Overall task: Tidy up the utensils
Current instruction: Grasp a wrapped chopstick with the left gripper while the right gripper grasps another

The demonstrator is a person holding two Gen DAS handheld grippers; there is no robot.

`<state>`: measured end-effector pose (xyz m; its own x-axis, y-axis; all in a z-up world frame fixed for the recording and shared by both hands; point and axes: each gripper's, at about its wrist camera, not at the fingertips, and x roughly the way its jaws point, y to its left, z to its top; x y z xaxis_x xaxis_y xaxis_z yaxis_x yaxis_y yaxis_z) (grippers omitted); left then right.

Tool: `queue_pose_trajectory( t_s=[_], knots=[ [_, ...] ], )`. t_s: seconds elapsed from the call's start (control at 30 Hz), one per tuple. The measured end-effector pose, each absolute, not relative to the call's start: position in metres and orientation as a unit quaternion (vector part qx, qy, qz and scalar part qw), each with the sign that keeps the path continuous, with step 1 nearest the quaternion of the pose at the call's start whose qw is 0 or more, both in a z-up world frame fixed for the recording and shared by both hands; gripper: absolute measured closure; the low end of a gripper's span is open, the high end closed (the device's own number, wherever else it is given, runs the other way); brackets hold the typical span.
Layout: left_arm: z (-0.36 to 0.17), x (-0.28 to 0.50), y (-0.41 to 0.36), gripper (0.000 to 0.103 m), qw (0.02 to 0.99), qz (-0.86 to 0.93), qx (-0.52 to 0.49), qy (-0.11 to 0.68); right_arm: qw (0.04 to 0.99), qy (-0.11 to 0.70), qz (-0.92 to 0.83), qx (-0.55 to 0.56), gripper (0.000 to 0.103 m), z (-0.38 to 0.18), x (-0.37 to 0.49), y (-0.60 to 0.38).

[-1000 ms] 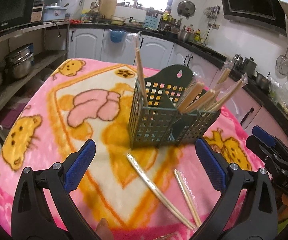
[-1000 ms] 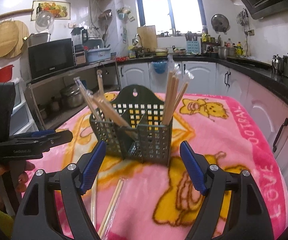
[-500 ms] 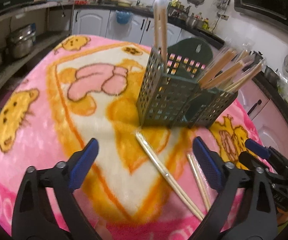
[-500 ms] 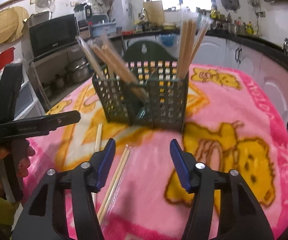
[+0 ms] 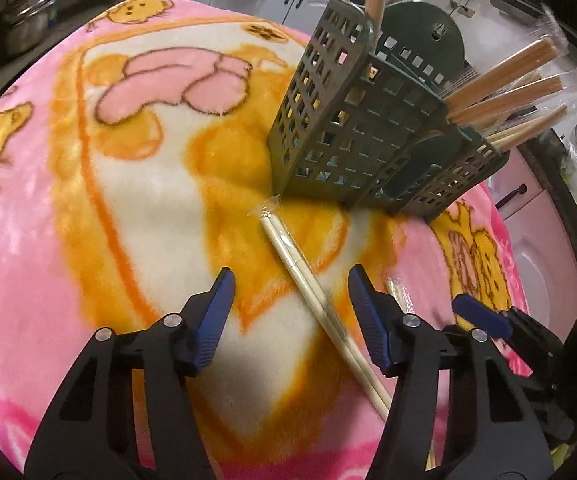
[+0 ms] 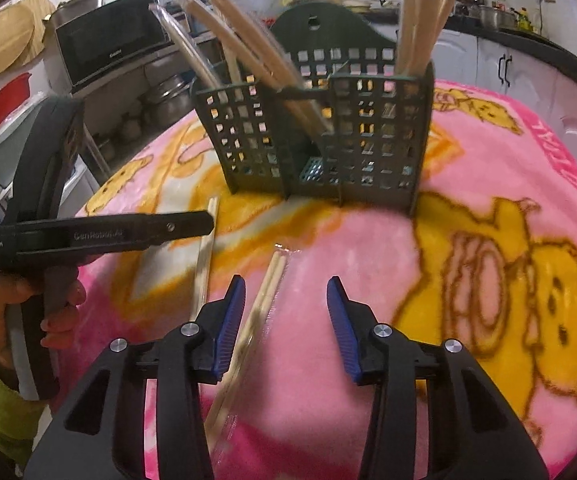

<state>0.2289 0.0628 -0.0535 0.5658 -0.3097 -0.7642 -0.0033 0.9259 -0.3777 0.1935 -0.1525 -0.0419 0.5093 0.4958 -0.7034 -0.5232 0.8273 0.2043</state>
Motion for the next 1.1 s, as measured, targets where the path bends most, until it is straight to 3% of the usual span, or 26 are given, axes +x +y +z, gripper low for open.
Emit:
queue_pose_trajectory(
  t_s=[0.2, 0.4, 0.67, 0.73, 1.1],
  knots=[
    [-0.056, 0.247, 0.057, 0.055, 0.865, -0.085, -0.16, 0.469, 0.853, 0.428, 0.297, -0.024, 0.063, -0.054, 0.209, -0.138],
    [-0.059, 0.261, 0.058, 0.067, 0.863, -0.068, -0.156, 0.475, 0.845, 0.448, 0.291, -0.029, 0.063, -0.06, 0.229, -0.125],
    [-0.061, 0.27, 0.063, 0.081, 0.867, -0.052, -0.154, 0.472, 0.853, 0.44, 0.276, -0.048, 0.081, -0.063, 0.236, -0.12],
    [-0.062, 0.271, 0.065, 0.085, 0.867, -0.05, -0.155, 0.471, 0.855, 0.438, 0.275, -0.033, 0.091, -0.063, 0.237, -0.125],
    [-0.062, 0.267, 0.067, 0.093, 0.871, -0.048, -0.146, 0.466, 0.865, 0.404, 0.291, 0.069, 0.091, -0.035, 0.223, -0.175]
  ],
)
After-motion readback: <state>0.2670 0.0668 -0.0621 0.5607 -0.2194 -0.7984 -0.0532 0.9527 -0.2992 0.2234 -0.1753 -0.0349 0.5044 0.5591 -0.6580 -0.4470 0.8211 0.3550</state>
